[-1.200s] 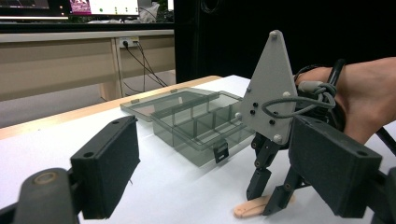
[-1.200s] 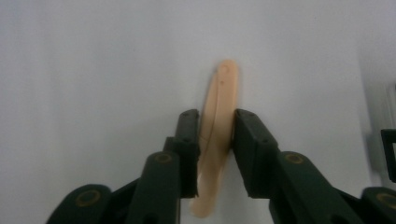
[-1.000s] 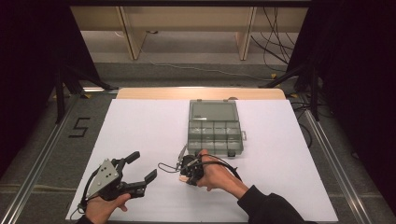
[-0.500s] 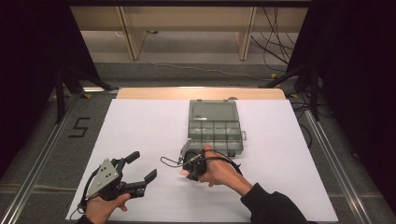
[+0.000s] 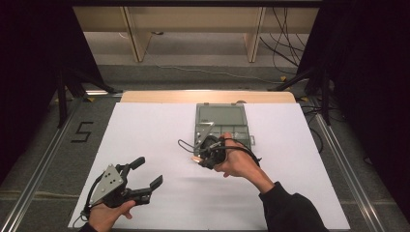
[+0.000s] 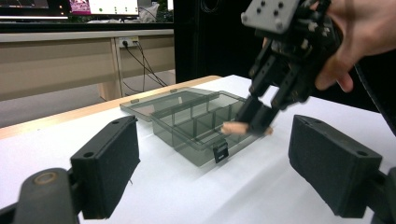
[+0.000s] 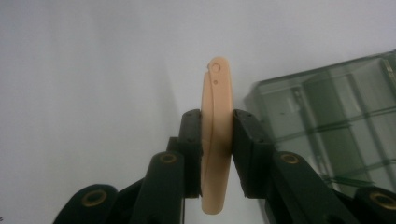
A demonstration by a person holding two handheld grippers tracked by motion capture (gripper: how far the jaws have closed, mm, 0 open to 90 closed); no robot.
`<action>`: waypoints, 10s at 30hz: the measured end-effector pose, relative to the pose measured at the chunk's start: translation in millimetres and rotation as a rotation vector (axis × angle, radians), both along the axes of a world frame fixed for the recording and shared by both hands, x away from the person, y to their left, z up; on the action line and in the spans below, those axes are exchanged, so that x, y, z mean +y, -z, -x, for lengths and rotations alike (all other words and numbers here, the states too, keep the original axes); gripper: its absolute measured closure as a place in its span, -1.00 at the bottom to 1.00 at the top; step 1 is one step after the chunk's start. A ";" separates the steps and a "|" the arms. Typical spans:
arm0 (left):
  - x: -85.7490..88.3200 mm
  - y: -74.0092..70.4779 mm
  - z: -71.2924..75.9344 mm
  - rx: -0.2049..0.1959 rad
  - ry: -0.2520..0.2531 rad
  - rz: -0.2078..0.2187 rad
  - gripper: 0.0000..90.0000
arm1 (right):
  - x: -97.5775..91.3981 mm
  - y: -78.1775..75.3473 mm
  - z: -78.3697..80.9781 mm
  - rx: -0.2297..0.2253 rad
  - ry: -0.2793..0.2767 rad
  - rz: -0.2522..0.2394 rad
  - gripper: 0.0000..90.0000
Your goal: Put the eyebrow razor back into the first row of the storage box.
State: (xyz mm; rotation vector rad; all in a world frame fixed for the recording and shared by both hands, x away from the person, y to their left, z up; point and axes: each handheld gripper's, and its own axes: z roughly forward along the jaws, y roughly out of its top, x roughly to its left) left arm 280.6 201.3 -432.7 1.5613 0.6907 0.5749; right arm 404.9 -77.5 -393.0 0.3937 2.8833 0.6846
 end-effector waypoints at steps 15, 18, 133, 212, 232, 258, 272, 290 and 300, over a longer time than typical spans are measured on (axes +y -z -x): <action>0.3 0.0 -0.1 0.000 0.000 -0.002 -0.64 | -26.5 -12.5 -33.5 -0.055 0.094 -0.037 0.65; 0.3 0.0 -0.2 -0.001 0.000 -0.003 -0.64 | -29.1 -12.1 -39.6 -0.062 0.104 -0.037 0.65; 1.0 -1.1 -0.7 -0.015 0.007 0.001 -0.64 | -60.6 3.4 -92.8 -0.115 0.244 -0.146 -0.15; 0.0 -0.3 0.2 0.003 -0.002 0.000 -0.64 | -88.9 2.8 16.9 -0.151 0.271 -0.552 -0.48; -0.2 -0.1 0.4 0.004 -0.002 0.001 -0.64 | -97.8 6.5 29.8 -0.159 0.280 -0.593 -0.49; 0.1 -0.4 0.3 0.003 -0.003 0.001 -0.64 | -110.4 12.1 50.3 -0.152 0.311 -0.649 -0.56; -0.3 -0.3 0.6 0.004 -0.003 0.002 -0.64 | -119.5 16.7 64.5 -0.149 0.330 -0.680 -0.57; -0.3 -0.2 0.5 0.002 -0.002 -0.003 -0.64 | -129.1 22.3 73.8 -0.145 0.351 -0.686 -0.59; -0.6 0.0 0.7 0.005 -0.002 0.002 -0.64 | -133.3 27.4 78.0 -0.143 0.362 -0.667 -0.59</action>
